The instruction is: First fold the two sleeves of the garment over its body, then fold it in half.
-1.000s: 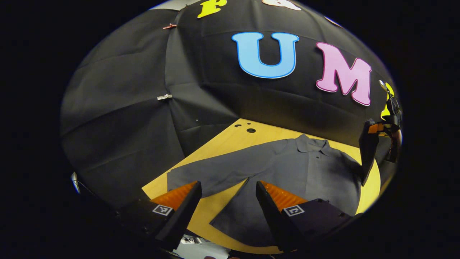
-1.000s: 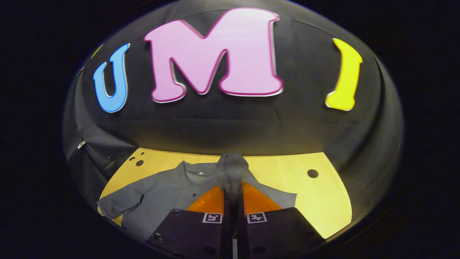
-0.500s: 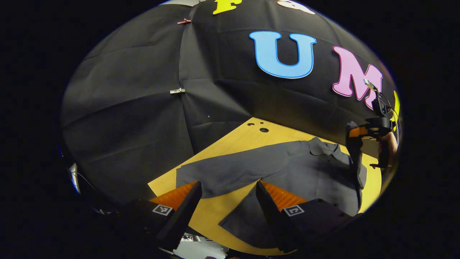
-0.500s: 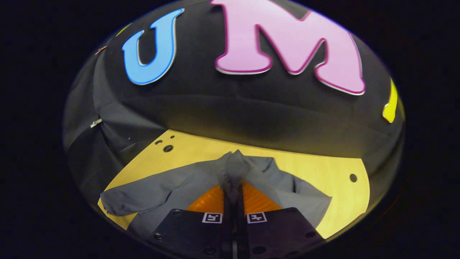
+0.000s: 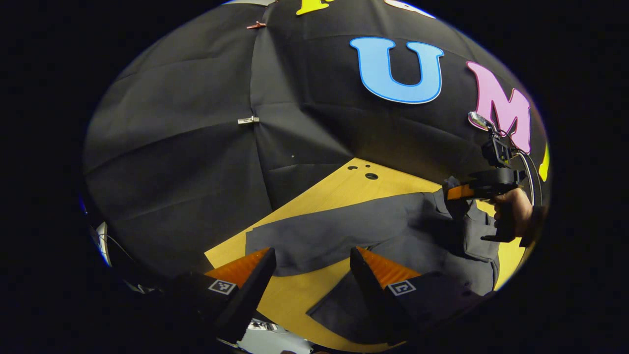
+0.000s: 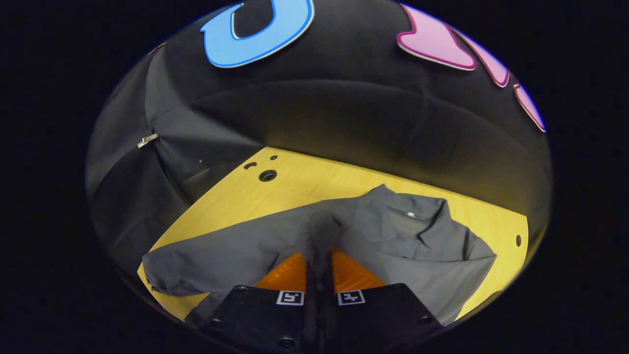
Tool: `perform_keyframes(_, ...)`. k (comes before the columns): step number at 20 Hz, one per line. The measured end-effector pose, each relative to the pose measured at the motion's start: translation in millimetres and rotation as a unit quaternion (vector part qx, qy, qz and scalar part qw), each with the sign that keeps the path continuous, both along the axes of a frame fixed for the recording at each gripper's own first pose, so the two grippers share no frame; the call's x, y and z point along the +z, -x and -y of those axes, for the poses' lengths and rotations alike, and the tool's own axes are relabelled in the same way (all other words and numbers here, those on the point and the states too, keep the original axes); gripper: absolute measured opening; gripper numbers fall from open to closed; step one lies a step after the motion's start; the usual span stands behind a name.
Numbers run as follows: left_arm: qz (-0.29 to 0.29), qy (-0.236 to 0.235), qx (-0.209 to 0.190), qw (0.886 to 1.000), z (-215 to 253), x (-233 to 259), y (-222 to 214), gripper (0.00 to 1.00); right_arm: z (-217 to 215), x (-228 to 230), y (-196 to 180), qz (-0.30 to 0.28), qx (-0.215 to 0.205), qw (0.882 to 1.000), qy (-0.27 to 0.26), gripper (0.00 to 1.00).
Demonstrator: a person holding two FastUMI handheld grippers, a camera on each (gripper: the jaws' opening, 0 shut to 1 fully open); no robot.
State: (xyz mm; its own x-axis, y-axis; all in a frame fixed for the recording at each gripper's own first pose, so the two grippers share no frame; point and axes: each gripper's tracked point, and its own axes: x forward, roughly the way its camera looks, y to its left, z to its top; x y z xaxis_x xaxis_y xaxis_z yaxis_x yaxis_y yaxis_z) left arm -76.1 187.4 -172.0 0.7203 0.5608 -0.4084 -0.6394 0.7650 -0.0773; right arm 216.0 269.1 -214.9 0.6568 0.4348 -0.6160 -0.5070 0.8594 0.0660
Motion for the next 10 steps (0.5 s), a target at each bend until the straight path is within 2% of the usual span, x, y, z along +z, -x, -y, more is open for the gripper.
perform_keyframes(4,-0.009,0.013,0.015,1.000,-11,-12,8,0.96,-24,-19,12,-0.012,0.022,1.000,0.012,0.11)
perform_keyframes(5,-0.011,0.014,0.019,1.000,-15,-15,10,0.96,-31,-23,16,-0.015,0.030,0.999,0.012,0.21)
perform_keyframes(6,-0.013,0.014,0.022,1.000,-19,-18,12,0.96,-36,-26,21,-0.017,0.037,0.999,0.012,0.14)
perform_keyframes(7,-0.014,0.016,0.025,0.999,-23,-21,13,0.92,-41,-27,25,-0.018,0.043,0.999,0.013,0.38)
perform_keyframes(8,-0.016,0.018,0.029,0.999,-27,-24,14,0.96,-45,-25,30,-0.018,0.049,0.999,0.010,0.43)
perform_keyframes(9,-0.019,0.022,0.034,0.999,-31,-27,17,0.96,-49,-22,34,-0.016,0.054,0.998,0.007,0.49)
perform_keyframes(10,-0.016,0.024,0.037,0.999,-36,-27,18,0.96,-48,-19,38,-0.010,0.057,0.998,0.007,0.50)
